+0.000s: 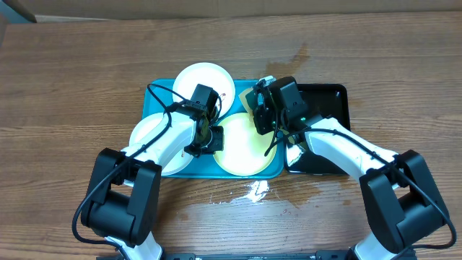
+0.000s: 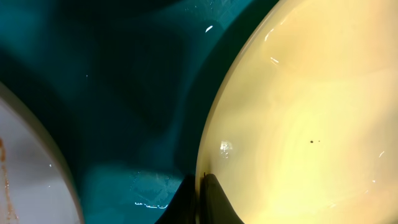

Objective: Clean dirty plates on tray and stack at the side
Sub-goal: 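Scrub the yellow plate's sauce smear with the sponge, left gripper holding rim, then return the sponge with the right gripper to the black tray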

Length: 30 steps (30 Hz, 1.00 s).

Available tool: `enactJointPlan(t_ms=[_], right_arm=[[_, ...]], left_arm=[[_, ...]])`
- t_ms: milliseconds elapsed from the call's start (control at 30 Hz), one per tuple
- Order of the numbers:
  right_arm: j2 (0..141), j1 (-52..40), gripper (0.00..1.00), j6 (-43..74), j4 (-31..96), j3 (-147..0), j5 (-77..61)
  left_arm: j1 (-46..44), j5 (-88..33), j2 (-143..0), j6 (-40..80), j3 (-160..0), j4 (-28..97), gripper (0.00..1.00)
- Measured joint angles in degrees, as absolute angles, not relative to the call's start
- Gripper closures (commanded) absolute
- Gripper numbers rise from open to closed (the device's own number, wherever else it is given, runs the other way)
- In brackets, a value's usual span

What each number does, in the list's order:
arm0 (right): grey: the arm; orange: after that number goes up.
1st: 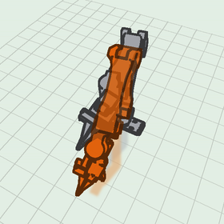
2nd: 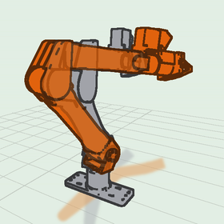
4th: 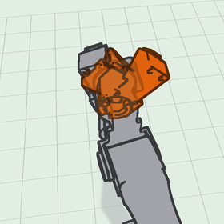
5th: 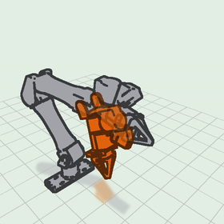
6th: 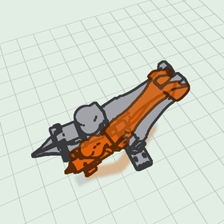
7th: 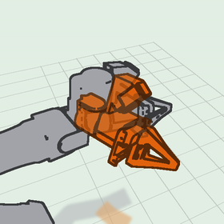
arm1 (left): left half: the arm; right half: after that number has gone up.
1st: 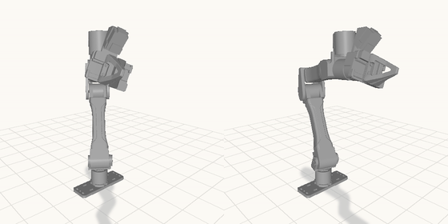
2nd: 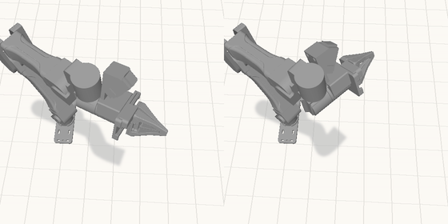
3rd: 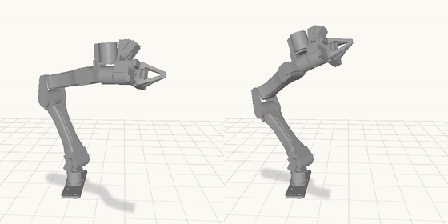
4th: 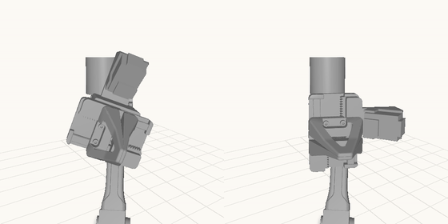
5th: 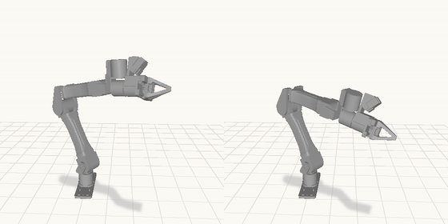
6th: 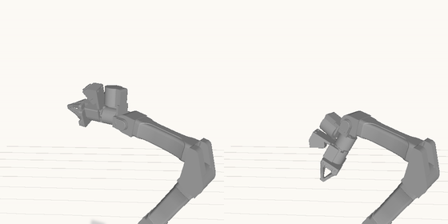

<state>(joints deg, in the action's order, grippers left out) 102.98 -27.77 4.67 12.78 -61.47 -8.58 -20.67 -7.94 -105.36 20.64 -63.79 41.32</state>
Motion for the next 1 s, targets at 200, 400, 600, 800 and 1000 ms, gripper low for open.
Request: enactJointPlan(t_ms=[200, 400, 600, 800, 1000], right_arm=[[103.0, -27.8, 0.96, 4.4, 13.5, -61.5, -8.6], [103.0, -28.6, 0.96, 3.2, 14.6, -61.5, -8.8], [103.0, -29.6, 0.96, 2.3, 14.6, -61.5, -9.2], [104.0, -29.6, 0.96, 1.7, 14.3, -61.5, -9.6], [107.7, -29.6, 0.96, -0.1, 11.2, -61.5, -10.1]], left_arm=[[-20.7, -7.9, -105.4, 20.6, -63.8, 41.3, 0.96], [-20.7, -7.9, -105.4, 20.6, -63.8, 41.3, 0.96], [-20.7, -7.9, -105.4, 20.7, -63.8, 41.3, 0.96], [-20.7, -7.9, -105.4, 20.7, -63.8, 41.3, 0.96], [-20.7, -7.9, -105.4, 20.6, -63.8, 41.3, 0.96]])
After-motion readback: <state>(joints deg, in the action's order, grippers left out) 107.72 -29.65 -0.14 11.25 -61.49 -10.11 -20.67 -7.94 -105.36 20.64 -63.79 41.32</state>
